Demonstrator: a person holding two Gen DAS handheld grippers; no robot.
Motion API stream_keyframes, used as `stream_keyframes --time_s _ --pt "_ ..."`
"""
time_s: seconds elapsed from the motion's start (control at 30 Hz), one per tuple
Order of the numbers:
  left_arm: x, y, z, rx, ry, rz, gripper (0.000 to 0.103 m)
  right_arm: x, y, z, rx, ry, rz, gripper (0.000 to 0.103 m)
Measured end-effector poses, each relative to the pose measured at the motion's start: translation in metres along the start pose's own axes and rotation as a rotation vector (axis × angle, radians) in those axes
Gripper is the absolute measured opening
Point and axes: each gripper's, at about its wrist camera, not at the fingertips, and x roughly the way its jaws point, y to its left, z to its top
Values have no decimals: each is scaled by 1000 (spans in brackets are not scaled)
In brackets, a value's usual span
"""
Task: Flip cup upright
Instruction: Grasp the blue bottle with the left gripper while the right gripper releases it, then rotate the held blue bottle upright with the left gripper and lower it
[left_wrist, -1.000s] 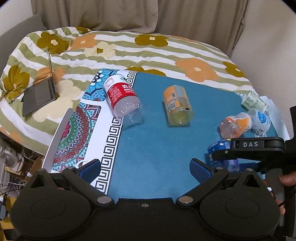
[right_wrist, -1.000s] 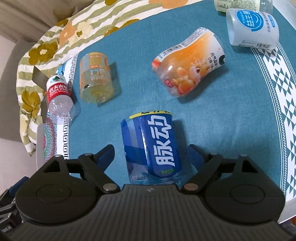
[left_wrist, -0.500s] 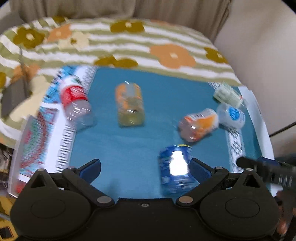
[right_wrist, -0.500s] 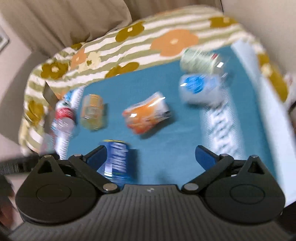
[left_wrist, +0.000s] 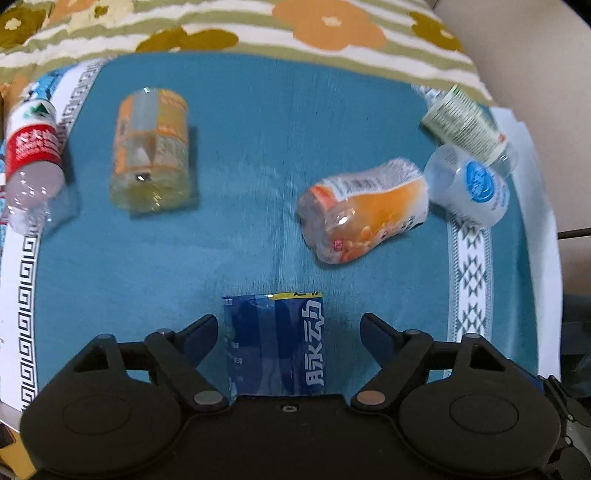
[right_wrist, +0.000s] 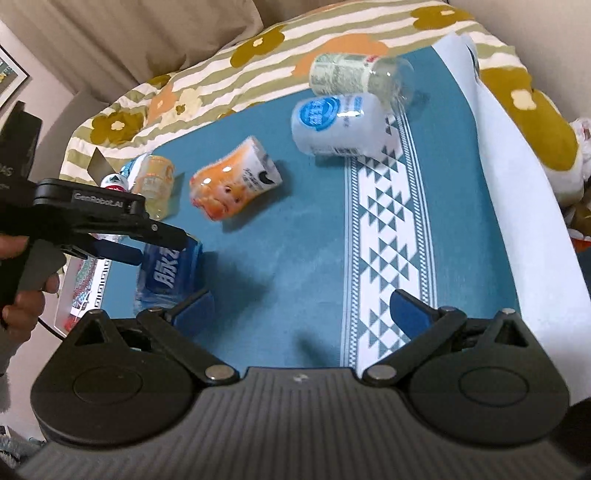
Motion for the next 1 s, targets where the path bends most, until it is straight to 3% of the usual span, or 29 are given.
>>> stream_keyframes --time_s 0.2,0.5,0.67,0.8,1.0 --pt "16 -2 4 -10 39 32 65 7 -16 1 35 12 19 103" --pt "15 -8 2 12 31 33 64 7 -21 5 62 0 34 103" --pt "0 -12 -6 43 -16 18 64 1 -19 8 73 -21 41 103" --pt "-27 -11 -18 54 -133 -11 64 -5 -12 10 65 -43 40 103" --pt "-54 6 -51 44 -522 -99 64 -8 3 8 45 -63 24 103"
